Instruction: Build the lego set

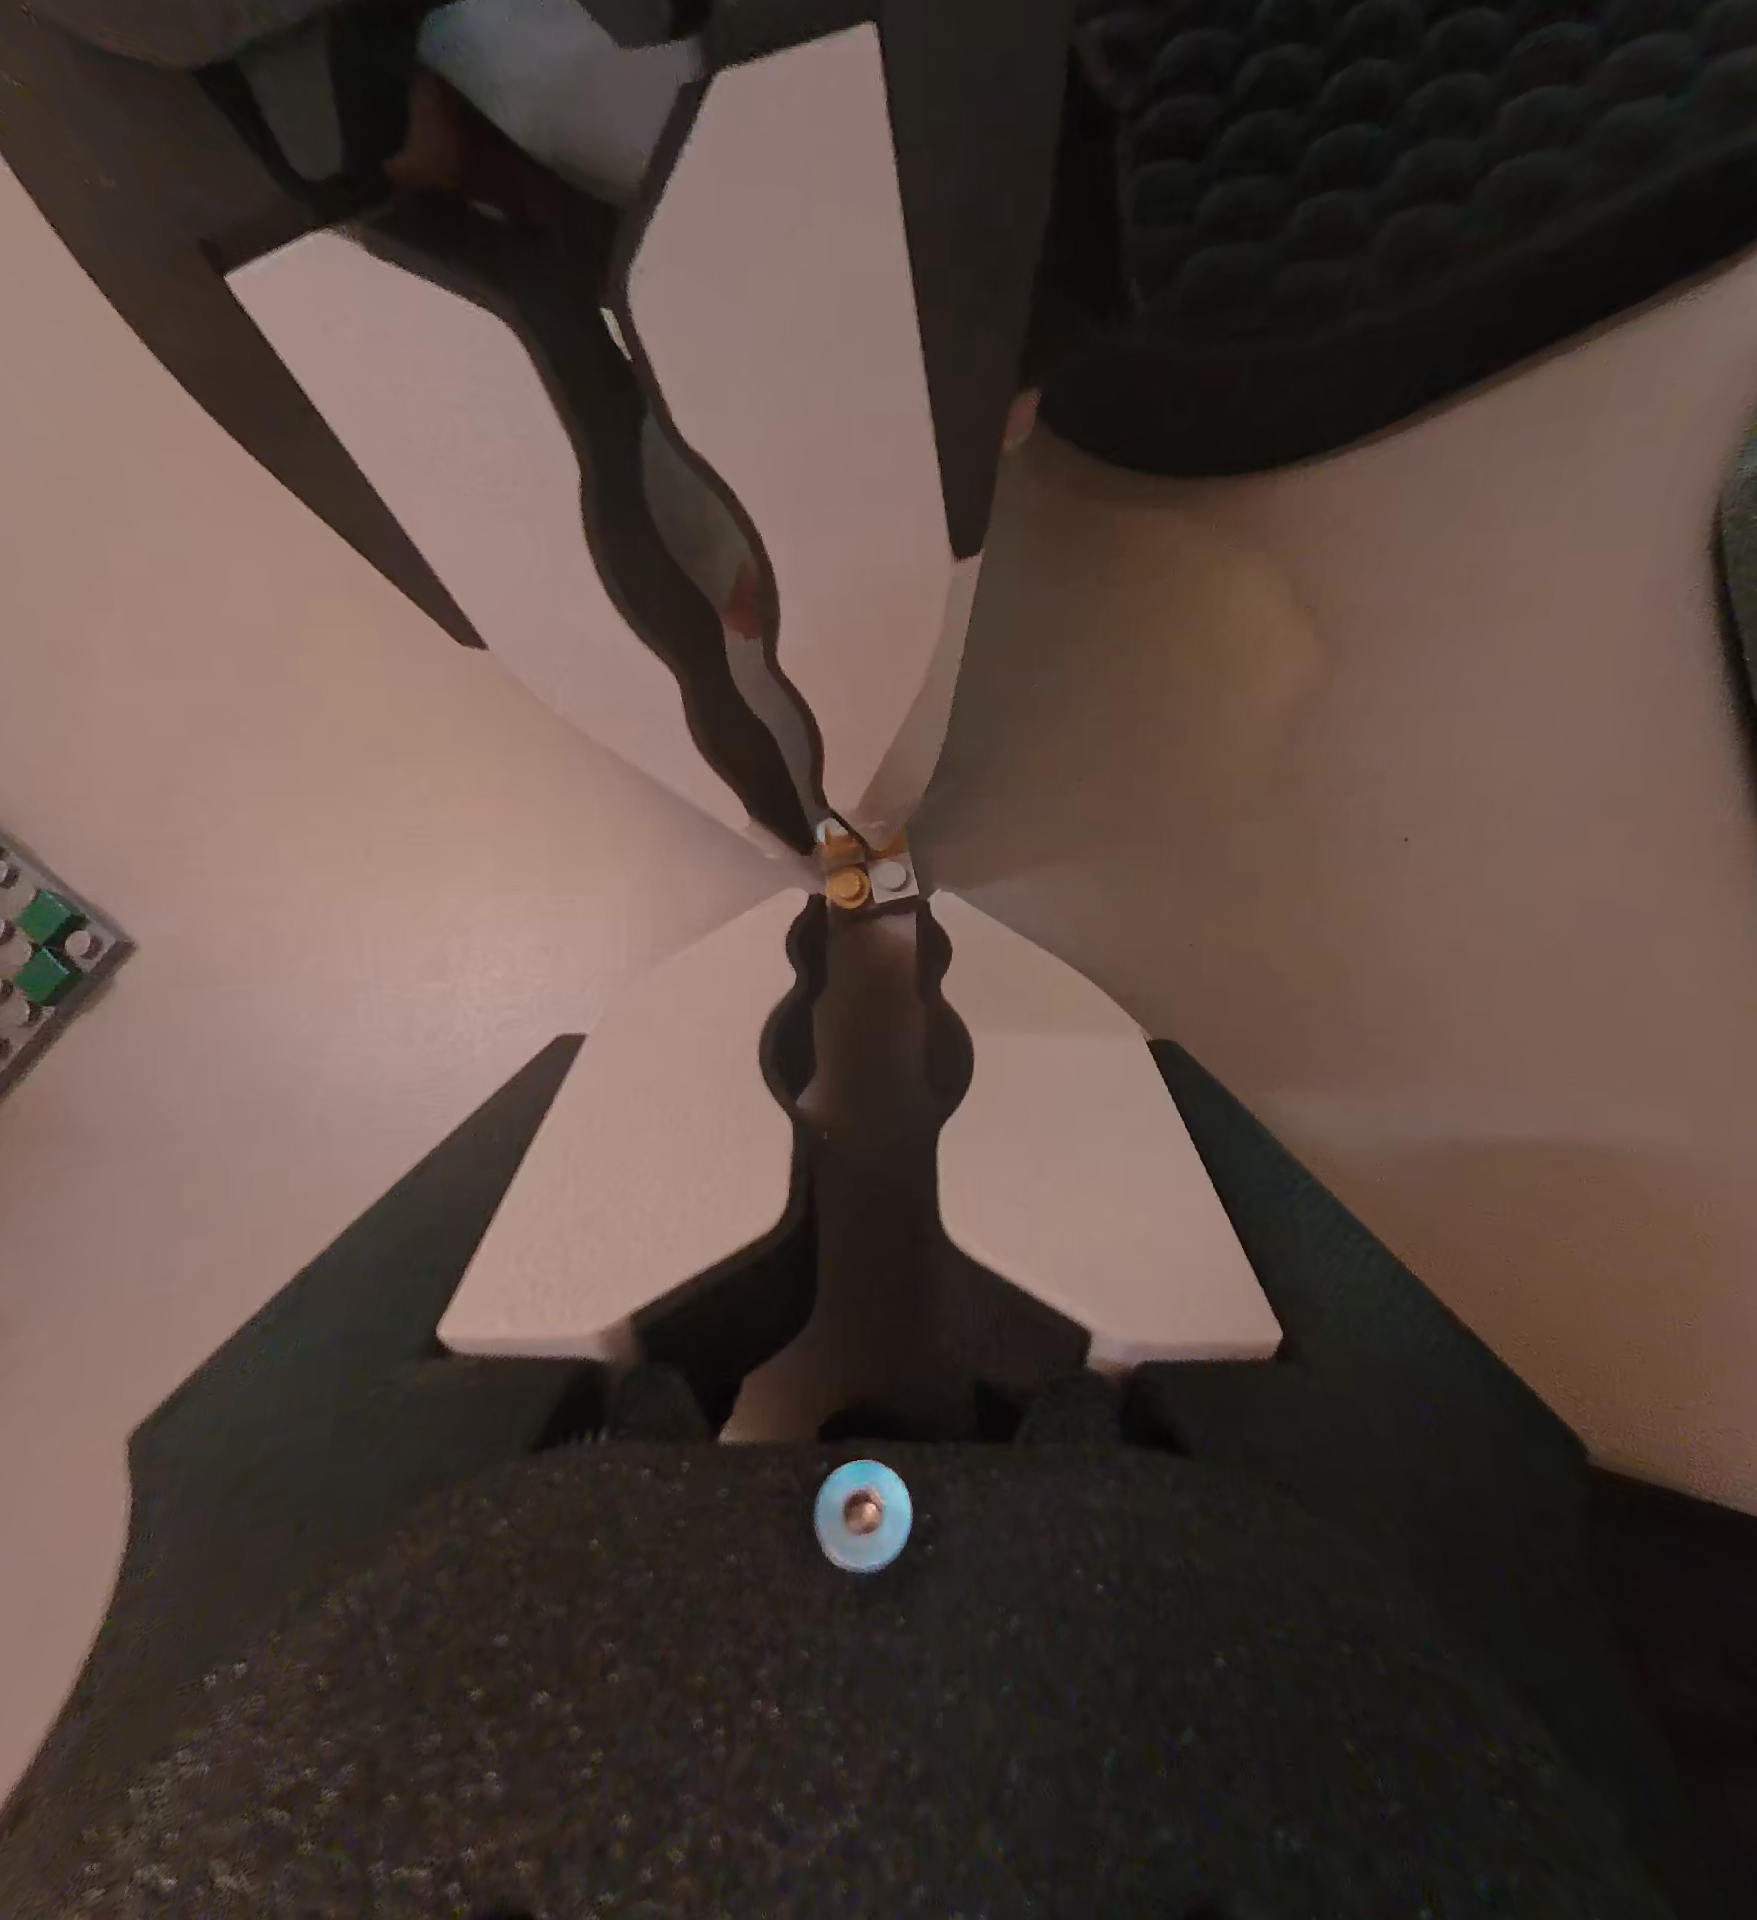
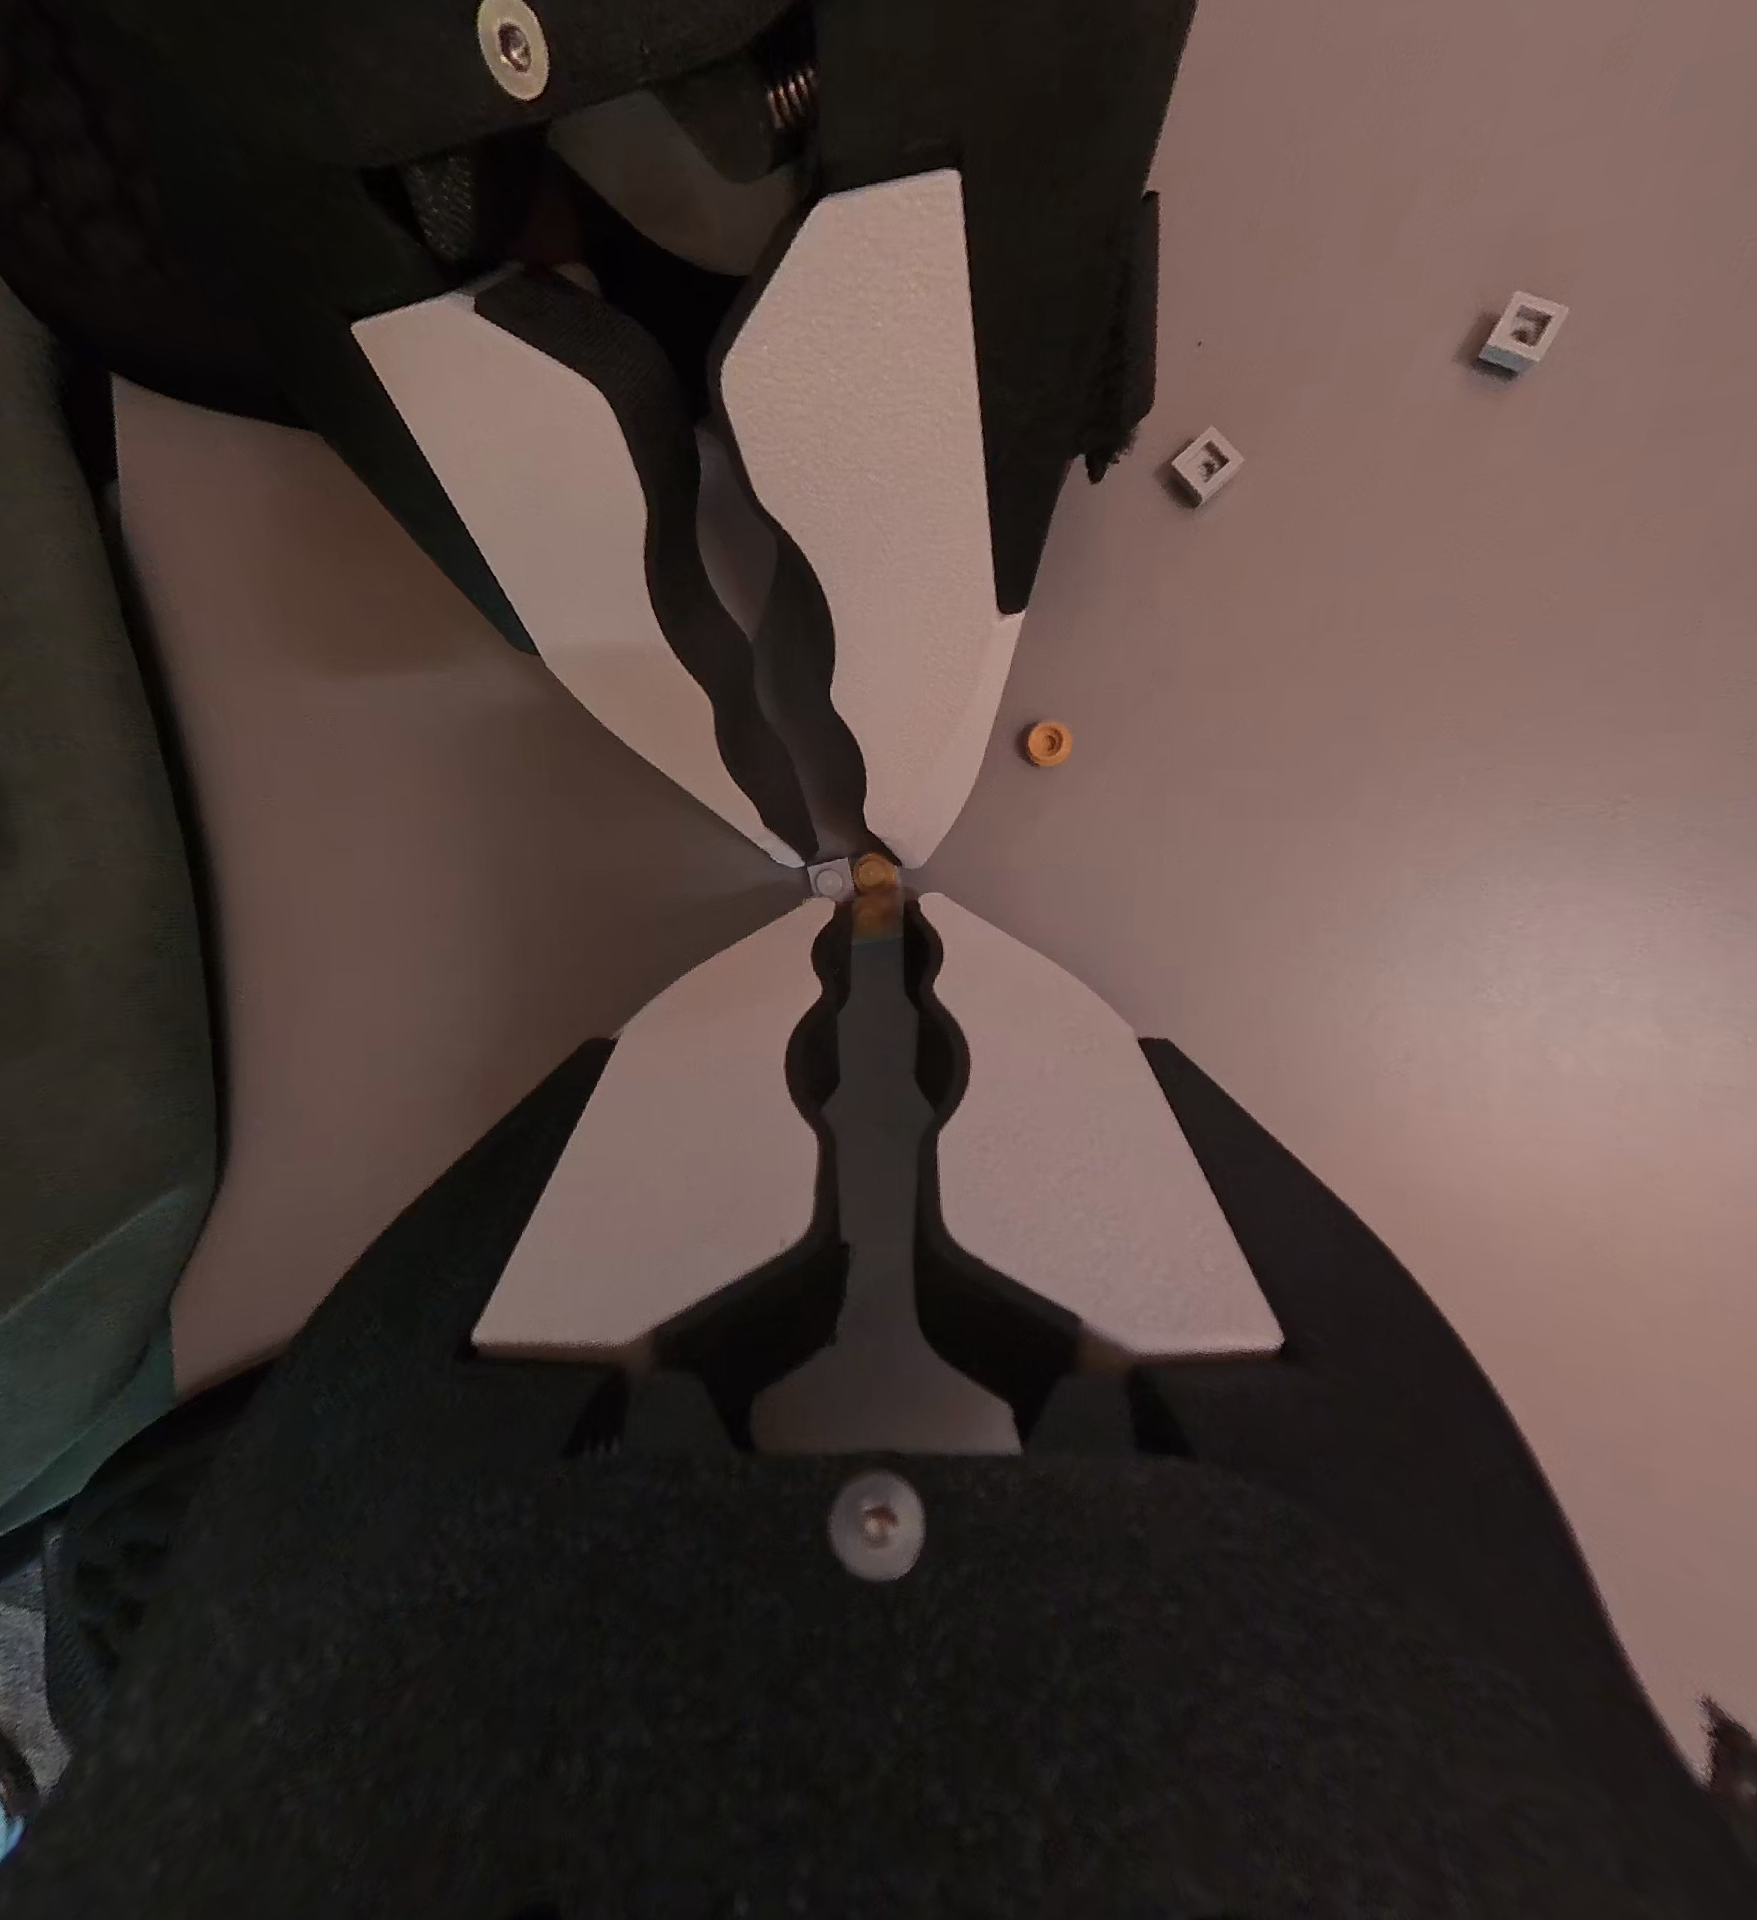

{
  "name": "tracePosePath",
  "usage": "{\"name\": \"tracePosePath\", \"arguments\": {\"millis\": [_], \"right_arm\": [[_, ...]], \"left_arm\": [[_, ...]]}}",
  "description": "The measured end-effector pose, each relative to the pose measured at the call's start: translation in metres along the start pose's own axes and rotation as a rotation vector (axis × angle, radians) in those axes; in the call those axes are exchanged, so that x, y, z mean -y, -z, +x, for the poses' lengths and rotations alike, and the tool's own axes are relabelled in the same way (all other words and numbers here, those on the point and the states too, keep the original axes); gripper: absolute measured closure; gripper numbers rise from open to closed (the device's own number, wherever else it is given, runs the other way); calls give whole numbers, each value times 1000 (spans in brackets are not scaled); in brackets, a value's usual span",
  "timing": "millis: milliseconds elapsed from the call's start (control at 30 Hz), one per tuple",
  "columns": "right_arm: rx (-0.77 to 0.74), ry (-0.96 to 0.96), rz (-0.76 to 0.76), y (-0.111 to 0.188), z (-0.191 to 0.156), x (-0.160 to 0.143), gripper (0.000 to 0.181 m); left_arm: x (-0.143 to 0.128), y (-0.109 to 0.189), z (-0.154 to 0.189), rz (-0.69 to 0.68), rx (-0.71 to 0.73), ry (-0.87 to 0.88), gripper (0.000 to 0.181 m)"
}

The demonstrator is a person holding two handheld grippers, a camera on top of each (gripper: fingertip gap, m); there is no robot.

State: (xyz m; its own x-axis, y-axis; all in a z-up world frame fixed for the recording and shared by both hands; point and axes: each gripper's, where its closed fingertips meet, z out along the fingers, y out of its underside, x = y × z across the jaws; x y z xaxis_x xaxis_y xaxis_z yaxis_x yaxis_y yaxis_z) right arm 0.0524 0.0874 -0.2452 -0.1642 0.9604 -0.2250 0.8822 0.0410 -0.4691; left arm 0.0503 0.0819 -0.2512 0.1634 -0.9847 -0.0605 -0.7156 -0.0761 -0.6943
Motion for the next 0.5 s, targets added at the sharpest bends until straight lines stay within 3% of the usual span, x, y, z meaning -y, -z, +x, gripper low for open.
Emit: {"name": "tracePosePath", "arguments": {"millis": [500], "right_arm": [[12,4,-11,0,0,1,171]], "left_arm": [[0,0,0,-1,4,-5,165]]}}
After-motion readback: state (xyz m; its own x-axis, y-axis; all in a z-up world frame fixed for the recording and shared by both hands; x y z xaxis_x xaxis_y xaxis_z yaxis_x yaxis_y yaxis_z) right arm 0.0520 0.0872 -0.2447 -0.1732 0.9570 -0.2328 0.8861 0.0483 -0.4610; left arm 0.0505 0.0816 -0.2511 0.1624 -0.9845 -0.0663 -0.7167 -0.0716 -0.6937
